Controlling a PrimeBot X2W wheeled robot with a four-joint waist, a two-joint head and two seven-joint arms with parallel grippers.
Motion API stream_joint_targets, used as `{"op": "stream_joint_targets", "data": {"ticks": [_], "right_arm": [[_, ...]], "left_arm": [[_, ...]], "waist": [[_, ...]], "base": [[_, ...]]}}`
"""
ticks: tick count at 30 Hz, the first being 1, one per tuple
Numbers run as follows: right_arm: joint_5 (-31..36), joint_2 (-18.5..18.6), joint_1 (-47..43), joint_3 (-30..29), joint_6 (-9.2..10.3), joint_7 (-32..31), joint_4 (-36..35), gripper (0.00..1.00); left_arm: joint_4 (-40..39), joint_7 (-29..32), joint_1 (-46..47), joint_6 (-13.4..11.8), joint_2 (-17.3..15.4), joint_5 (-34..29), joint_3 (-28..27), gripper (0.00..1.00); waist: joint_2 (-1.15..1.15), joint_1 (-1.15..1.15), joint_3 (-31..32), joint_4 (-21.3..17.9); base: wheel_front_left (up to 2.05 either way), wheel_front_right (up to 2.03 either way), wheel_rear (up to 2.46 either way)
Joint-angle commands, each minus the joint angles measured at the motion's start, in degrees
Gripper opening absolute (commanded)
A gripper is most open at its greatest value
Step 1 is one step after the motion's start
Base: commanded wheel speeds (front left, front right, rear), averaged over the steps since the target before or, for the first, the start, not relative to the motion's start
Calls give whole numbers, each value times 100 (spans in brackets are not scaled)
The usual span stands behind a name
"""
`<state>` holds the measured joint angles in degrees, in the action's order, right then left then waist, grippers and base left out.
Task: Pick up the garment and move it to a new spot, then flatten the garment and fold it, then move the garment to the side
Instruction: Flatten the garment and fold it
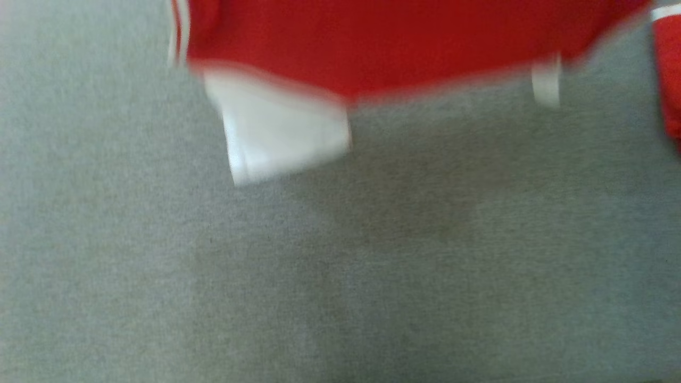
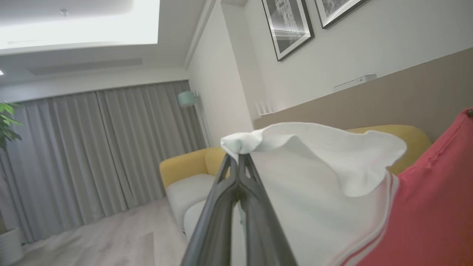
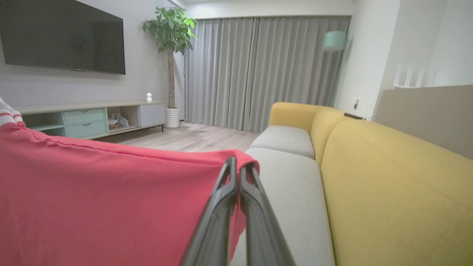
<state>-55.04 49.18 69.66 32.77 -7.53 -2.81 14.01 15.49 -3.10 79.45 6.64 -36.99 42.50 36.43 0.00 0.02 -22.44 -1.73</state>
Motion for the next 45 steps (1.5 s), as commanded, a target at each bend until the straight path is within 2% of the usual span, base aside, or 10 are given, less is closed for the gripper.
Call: {"op": "stream_joint_targets", "data": {"ticks": [1,4,7,10,21,24,27,33,39,45], "right_arm": [[129,-74,327,-71,4,264,234,0],[369,-223,882,-38,4,702,738,0],[540,-198,1209,162,4,975,1021,0],[556,-89,1274,491,4,1087,1196,0],[35,205,346,1440,4,1508,1514,0],[-149,372,-501,1667,4,1711,1344,0],[-226,503,-1235,1649,4,1769,1106,0],[-48,558,-2906,992,4,1778,535,0],[375,391,-4591,201,4,1779,152,0],[620,324,-5863,-273,4,1780,-282,0]], "left_arm": [[214,-230,610,-36,-162,-279,-243,0],[707,-667,1173,-155,45,-707,-216,0],[979,-891,1487,-83,252,-832,-123,0],[1066,-998,1436,14,314,-770,37,0],[349,-1179,-418,77,-206,-457,376,0],[-337,-1186,-1674,-48,-536,-432,345,0],[-1003,-1188,-2710,-329,-813,-385,262,0],[-2078,-1188,-4795,-1012,-1290,-395,441,0],[-2570,-1189,-6193,-1515,-1240,-486,582,0],[-2733,-1189,-7095,-1616,-1153,-465,802,0]], "waist": [[0,-2,-417,144],[0,-2,-623,217],[0,-2,-764,296],[0,-2,-874,377],[0,-2,-905,507],[0,-2,-582,479],[0,-2,-333,446],[0,-2,101,367],[0,-2,444,299],[0,-2,660,212]], "base": [[0,0,0],[0,0,0],[0,0,0],[0,0,0],[0,0,0],[0,0,0],[0,0,0],[0,0,0],[0,0,0],[0,0,0]]}}
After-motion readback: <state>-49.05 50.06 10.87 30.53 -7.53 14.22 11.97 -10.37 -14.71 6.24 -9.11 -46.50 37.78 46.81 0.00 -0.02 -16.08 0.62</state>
